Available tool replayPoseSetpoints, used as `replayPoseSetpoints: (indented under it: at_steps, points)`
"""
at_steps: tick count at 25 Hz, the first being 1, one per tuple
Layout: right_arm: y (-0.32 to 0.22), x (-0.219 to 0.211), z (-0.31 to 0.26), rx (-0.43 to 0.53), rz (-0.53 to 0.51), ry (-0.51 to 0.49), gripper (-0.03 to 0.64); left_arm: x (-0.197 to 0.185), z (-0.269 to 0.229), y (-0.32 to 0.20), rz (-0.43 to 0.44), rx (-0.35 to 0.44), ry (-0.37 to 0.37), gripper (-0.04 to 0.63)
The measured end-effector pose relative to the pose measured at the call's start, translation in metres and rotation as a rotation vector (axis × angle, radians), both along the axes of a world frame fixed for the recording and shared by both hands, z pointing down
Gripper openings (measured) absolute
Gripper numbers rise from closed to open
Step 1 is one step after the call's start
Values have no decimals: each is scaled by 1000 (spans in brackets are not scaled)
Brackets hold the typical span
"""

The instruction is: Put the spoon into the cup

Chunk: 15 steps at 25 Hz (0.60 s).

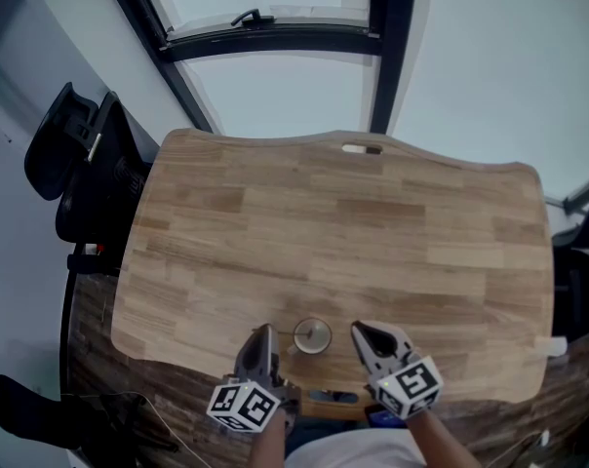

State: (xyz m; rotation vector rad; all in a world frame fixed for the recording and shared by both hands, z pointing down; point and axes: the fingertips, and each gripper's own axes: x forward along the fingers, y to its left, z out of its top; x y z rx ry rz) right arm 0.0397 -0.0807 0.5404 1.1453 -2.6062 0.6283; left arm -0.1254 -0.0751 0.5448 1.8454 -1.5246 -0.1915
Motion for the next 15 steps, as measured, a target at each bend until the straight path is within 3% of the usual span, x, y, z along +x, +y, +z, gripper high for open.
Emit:
replayPoseSetpoints:
  at_steps: [15]
  points:
    - [2, 3, 11, -31, -1, 17, -3, 8, 9, 0, 7, -11, 14, 2]
